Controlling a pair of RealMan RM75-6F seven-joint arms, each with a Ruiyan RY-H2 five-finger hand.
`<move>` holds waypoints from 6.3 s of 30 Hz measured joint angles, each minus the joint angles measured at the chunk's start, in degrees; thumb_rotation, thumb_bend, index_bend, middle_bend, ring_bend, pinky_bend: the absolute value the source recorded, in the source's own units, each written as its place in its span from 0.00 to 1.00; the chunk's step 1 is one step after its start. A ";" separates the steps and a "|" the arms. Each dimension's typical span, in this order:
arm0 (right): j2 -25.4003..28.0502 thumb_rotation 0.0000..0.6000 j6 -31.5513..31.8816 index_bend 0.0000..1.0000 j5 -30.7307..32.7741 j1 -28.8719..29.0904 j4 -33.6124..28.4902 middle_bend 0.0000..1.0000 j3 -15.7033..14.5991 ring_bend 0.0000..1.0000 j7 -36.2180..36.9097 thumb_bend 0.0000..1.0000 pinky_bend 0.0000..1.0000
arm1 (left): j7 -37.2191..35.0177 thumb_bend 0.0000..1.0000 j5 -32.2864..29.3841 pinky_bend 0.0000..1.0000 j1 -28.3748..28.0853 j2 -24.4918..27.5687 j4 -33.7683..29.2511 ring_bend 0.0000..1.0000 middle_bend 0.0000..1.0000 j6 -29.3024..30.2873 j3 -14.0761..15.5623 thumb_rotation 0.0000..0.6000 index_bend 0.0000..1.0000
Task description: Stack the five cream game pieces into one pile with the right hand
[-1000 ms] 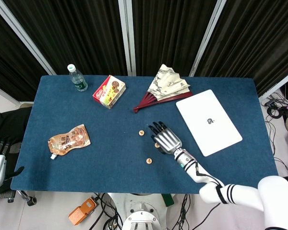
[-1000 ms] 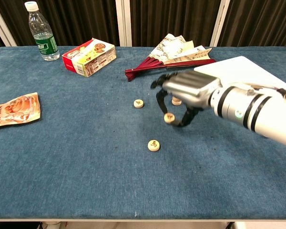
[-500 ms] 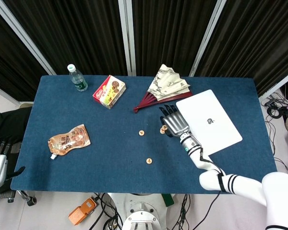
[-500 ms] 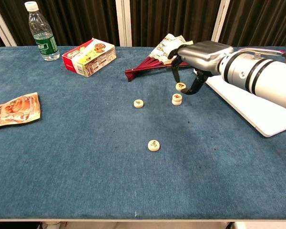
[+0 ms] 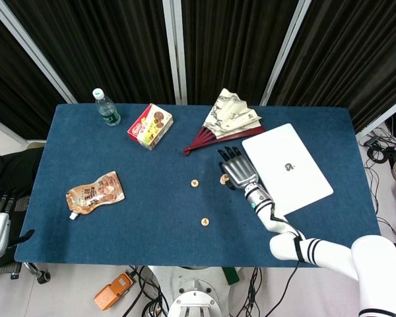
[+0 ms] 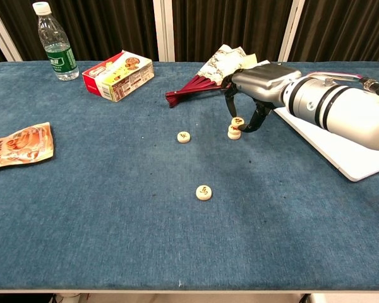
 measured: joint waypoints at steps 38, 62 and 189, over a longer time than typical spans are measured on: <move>5.92 1.00 5.62 0.47 -13.24 -2.88 -16.79 0.15 -8.81 0.08 1.04 0.38 0.12 | -0.70 0.00 0.29 0.00 0.16 -0.58 0.74 0.08 0.10 0.30 0.17 1.00 0.14; -0.56 1.00 2.77 0.52 -14.71 -3.44 -14.17 0.15 -10.49 0.08 -3.06 0.40 0.12 | -2.04 0.00 0.27 0.00 0.92 -1.03 2.17 0.08 0.10 0.88 0.34 1.00 0.14; -11.76 1.00 -1.78 0.60 5.94 10.55 7.44 0.15 1.08 0.12 -5.64 0.44 0.12 | -5.14 0.00 -1.27 0.00 2.74 -2.14 5.69 0.08 0.10 0.19 0.57 1.00 0.14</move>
